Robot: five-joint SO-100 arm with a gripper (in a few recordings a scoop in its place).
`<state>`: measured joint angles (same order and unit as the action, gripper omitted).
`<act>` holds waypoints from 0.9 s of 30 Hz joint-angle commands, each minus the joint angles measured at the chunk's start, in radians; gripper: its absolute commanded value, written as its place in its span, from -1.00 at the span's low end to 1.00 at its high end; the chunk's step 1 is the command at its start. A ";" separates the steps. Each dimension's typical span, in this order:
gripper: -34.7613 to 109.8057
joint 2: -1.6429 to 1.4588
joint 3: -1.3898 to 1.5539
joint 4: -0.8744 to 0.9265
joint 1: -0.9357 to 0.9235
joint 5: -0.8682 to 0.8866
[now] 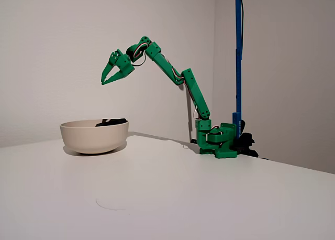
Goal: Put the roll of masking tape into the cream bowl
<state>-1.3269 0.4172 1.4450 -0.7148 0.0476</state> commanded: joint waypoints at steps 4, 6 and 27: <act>-0.64 -0.213 -0.057 0.114 0.114 0.012; -0.64 -0.241 -0.055 0.158 0.166 0.015; -0.64 -0.445 -0.002 0.419 0.667 0.041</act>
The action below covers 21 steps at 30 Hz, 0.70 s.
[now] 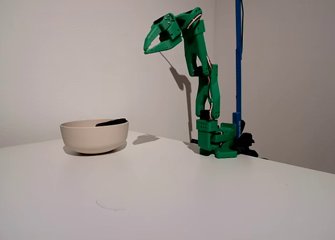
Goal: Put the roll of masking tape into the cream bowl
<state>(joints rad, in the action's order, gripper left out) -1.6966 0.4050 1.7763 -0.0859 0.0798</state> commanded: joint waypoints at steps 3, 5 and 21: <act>-0.64 -0.091 0.061 0.087 0.092 0.005; -0.64 -0.103 0.095 0.087 0.124 0.006; -0.64 -0.568 1.000 -0.207 0.150 -0.046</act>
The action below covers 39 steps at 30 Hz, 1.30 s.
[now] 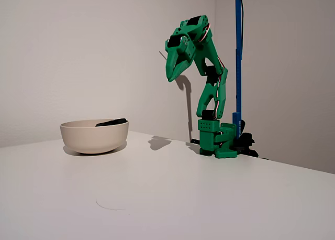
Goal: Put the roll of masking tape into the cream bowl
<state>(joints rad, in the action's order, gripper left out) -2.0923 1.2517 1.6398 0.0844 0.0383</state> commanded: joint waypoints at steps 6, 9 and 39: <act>-0.64 -0.318 0.469 -0.198 -0.037 -0.003; -0.64 -0.383 0.623 -0.256 -0.038 -0.003; -0.64 -1.298 1.628 -0.268 -0.087 -0.071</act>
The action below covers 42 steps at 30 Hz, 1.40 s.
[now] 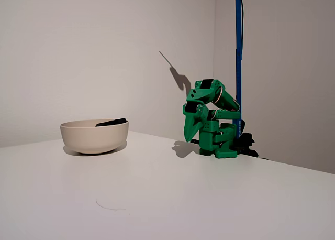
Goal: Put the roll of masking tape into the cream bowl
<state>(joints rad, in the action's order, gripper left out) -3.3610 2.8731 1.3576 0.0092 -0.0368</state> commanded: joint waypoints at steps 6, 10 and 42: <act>-0.64 -0.029 0.038 0.028 0.003 0.009; -0.64 -0.029 0.038 0.028 0.006 0.003; -0.64 -0.029 0.038 0.028 -0.018 0.020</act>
<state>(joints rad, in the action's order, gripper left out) -3.3794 2.9084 1.3760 0.0031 -0.0046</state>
